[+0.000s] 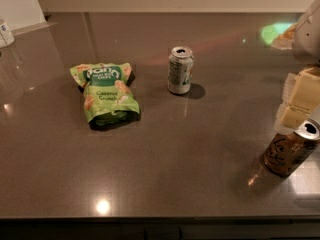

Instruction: Pick green rice chip bag

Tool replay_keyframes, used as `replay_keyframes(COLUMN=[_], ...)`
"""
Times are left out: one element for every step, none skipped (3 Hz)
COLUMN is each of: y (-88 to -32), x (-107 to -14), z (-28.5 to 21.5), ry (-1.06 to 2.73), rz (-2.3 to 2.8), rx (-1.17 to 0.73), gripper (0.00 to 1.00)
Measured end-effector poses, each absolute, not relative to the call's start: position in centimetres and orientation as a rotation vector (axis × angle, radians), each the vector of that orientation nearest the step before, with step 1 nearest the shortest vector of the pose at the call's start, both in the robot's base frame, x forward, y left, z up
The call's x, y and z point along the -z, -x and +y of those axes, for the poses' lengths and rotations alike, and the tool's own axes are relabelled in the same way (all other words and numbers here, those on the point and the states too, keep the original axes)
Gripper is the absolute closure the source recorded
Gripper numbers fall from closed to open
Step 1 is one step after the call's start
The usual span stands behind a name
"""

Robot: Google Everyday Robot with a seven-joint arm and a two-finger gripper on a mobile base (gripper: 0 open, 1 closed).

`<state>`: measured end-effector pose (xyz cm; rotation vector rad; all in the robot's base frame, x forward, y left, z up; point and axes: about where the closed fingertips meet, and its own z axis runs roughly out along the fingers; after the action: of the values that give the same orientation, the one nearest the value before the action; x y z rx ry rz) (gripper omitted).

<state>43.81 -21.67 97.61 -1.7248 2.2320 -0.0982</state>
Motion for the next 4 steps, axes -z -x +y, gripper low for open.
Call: replay_keyframes(y=[-43.9,-45.1,-47.7,-51.9], x=[-97.8,-97.8,-97.7,-98.1], z=[-21.4,-19.0,-15.3,-10.4], ry=[1.729,1.76,1.84,1.954], rz=[2.224,2.154,2.039,1.859], rx=[0.105,0.115,0.142,0.152], gripper=[0.0,0.0,0.0,0.0])
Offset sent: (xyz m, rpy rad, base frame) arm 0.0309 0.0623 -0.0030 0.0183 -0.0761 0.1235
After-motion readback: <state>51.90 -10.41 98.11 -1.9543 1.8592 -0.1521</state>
